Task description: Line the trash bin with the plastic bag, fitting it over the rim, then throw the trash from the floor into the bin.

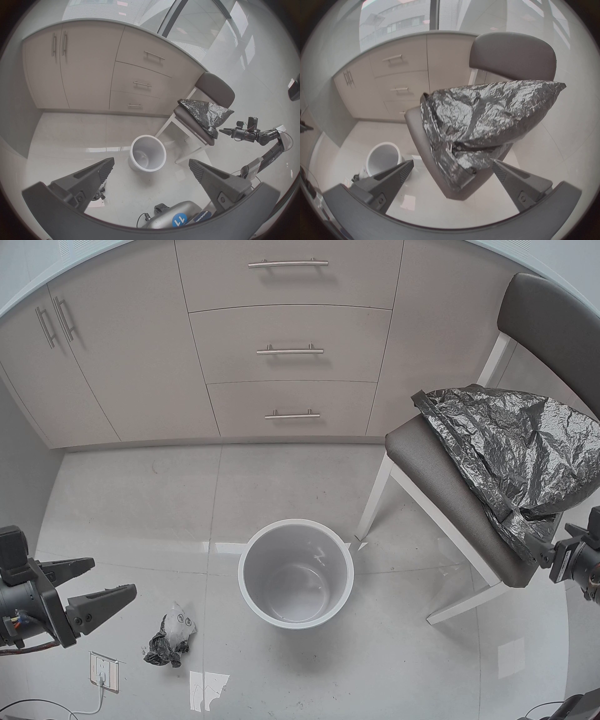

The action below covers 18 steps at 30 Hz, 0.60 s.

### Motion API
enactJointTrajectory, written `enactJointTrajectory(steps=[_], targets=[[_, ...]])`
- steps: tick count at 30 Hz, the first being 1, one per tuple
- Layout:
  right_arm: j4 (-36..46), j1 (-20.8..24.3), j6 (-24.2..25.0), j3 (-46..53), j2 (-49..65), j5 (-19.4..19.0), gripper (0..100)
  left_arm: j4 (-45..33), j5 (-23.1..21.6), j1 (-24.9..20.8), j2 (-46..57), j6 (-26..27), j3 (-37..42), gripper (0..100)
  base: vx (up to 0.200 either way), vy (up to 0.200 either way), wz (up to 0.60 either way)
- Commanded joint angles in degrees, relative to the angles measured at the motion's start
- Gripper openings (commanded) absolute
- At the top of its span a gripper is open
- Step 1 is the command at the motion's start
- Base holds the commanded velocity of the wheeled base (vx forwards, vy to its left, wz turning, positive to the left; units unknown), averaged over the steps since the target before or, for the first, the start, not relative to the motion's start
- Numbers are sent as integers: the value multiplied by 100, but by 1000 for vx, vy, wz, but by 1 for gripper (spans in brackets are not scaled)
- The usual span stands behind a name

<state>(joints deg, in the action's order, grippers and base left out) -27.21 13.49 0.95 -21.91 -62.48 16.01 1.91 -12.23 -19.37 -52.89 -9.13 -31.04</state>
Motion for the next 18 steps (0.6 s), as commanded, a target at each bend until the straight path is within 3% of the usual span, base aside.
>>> enactJointTrajectory(steps=[1,7,12,15,18], targets=[[-83,347,-209,389,-72,245,100,46,1,-137,-300,34,115,100,0,0,0],[-294,514,-561,828,-1,693,100,55,1,-137,-494,43,151,100,0,0,0],[-531,452,-825,951,-89,852,100,283,-8,-146,-573,61,291,100,0,0,0],[-680,443,-833,899,-467,1361,100,564,1,-146,-634,34,379,100,0,0,0],[-935,496,-825,925,-757,1502,100,688,10,-137,-643,17,388,100,0,0,0]])
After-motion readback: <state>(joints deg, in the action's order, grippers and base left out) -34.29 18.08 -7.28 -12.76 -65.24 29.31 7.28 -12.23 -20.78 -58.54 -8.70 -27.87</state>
